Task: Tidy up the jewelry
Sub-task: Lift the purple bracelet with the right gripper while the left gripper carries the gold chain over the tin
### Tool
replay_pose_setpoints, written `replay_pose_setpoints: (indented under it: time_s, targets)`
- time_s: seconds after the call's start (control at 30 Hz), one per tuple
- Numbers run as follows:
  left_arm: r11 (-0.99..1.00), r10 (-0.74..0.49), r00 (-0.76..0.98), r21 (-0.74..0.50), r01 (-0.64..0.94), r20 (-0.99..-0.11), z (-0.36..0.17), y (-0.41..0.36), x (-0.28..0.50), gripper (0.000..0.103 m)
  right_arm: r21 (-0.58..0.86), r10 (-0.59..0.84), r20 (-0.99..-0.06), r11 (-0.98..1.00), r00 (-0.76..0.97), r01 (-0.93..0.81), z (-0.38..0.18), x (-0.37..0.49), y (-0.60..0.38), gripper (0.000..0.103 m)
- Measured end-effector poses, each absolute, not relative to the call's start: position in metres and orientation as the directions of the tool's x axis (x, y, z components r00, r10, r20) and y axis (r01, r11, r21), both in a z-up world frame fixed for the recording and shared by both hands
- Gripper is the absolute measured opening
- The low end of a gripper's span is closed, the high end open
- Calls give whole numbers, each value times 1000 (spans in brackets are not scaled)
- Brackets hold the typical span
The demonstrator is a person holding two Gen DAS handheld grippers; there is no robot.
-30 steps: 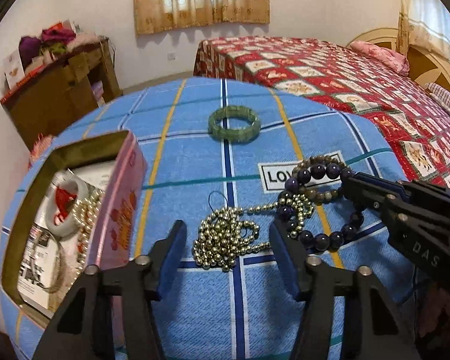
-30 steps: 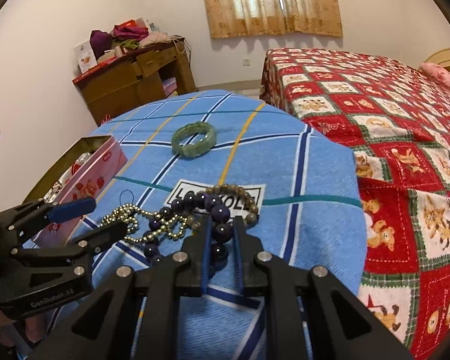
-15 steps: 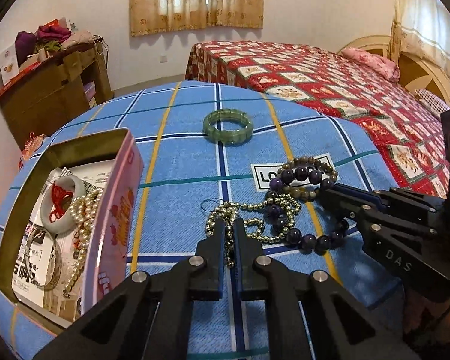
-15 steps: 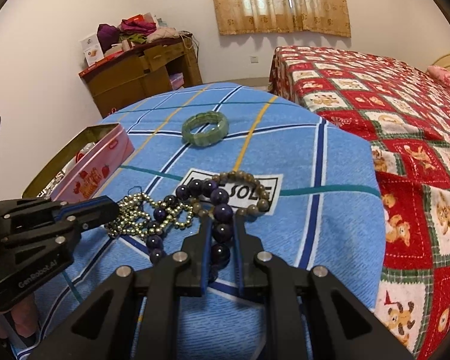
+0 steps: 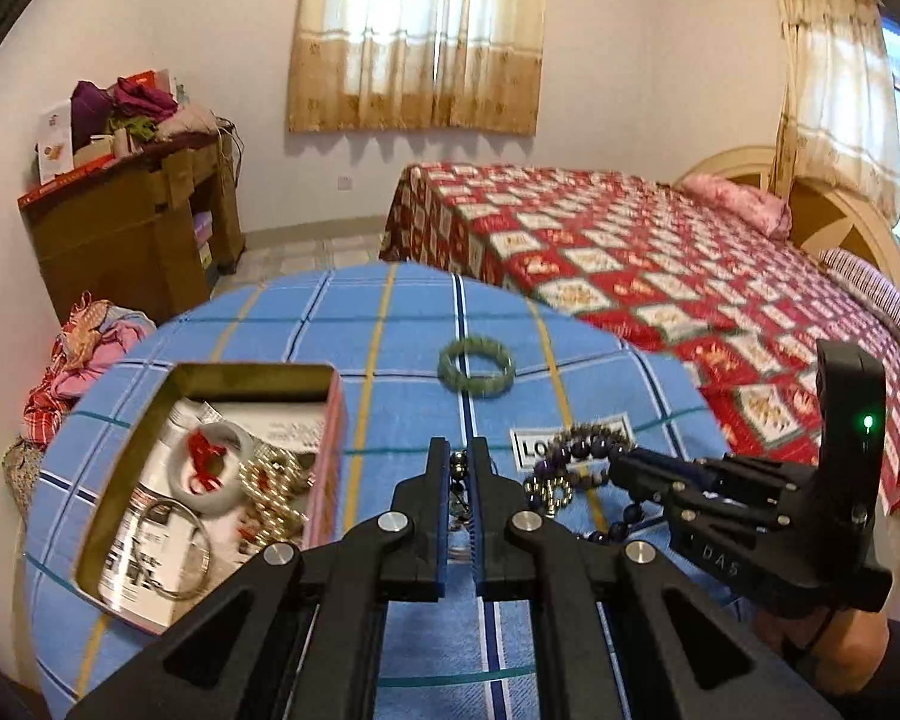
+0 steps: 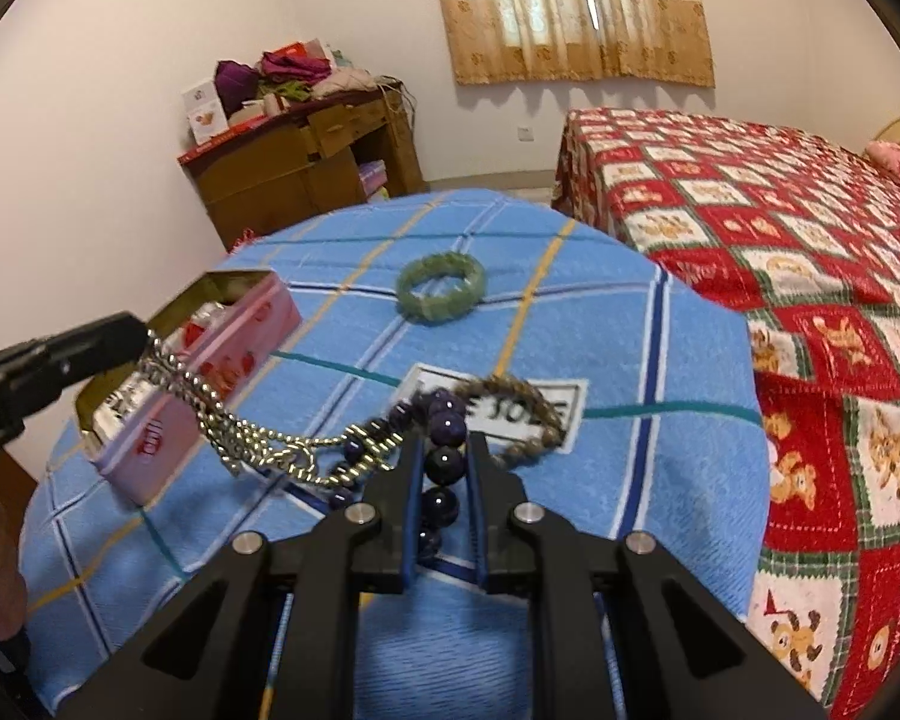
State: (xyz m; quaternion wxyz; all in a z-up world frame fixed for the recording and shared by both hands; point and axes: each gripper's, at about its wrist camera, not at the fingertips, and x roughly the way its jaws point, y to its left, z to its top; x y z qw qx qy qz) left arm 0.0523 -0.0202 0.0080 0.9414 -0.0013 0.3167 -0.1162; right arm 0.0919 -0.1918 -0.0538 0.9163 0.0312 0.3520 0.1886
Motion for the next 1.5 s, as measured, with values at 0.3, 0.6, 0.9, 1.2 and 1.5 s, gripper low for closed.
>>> replay_pose_setpoints:
  time_s: [0.3, 0.6, 0.9, 1.2, 1.5]
  targets:
    - [974, -218, 809, -69, 216, -546, 39, -10, 42, 4, 160, 415, -583, 901, 698, -403, -16, 76, -170, 16]
    - [974, -217, 843, -51, 222, -491, 71, -1, 31, 4, 138, 437, -547, 888, 714, -438, 14, 71, -164, 16]
    - [982, -176, 878, -17, 188, -445, 100, 20, 26, 4, 138, 481, -526, 862, 701, -488, 33, 73, -149, 16]
    - [993, -106, 907, -1, 116, -408, 121, 56, 25, 4, 138, 538, -501, 823, 677, -552, 53, 78, -125, 16]
    - [998, -55, 901, 0, 61, -429, 112, 81, 38, 4, 134, 584, -499, 781, 639, -609, 59, 89, -90, 16]
